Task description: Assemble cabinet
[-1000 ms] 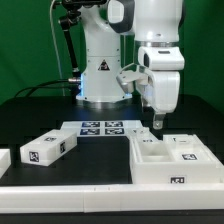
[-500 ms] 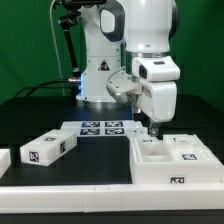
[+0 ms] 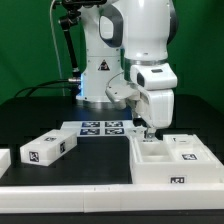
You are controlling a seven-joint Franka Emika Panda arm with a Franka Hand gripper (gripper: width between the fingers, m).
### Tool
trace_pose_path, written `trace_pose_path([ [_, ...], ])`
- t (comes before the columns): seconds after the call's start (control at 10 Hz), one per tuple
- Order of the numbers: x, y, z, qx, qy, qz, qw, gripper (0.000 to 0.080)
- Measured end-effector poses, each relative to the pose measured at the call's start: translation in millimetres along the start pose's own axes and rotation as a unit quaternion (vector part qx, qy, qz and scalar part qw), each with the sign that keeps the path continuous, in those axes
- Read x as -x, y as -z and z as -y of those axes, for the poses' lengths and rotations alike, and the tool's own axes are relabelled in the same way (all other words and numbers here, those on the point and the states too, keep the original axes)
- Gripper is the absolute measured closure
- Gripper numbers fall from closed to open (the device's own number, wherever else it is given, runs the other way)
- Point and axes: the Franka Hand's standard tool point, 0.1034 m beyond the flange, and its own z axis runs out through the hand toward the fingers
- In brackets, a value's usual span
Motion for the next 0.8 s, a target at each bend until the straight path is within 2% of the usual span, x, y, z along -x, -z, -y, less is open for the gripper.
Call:
trace_pose_path([
  [0.1,-0.1,-0.2,0.2,0.000,0.000,0.000,1.000,0.0280],
  [0.2,-0.1,-0.4,0.3,-0.001,0.000,0.000,1.000,0.0417],
  [0.3,-0.4,-1.5,1.1,-0.002,0.000,-0.001,1.000,0.0599],
  [0.4,-0.5,-3.3,2.1,-0.004,0.000,-0.001,1.000,0.0722],
  [0.5,-0.5,-1.9,-0.3,0.001,-0.001,-0.002,1.000,0.0722],
  [0.8,-0.2,-1.8,-0.9,0.003,-0.001,-0.002,1.000,0.0731],
])
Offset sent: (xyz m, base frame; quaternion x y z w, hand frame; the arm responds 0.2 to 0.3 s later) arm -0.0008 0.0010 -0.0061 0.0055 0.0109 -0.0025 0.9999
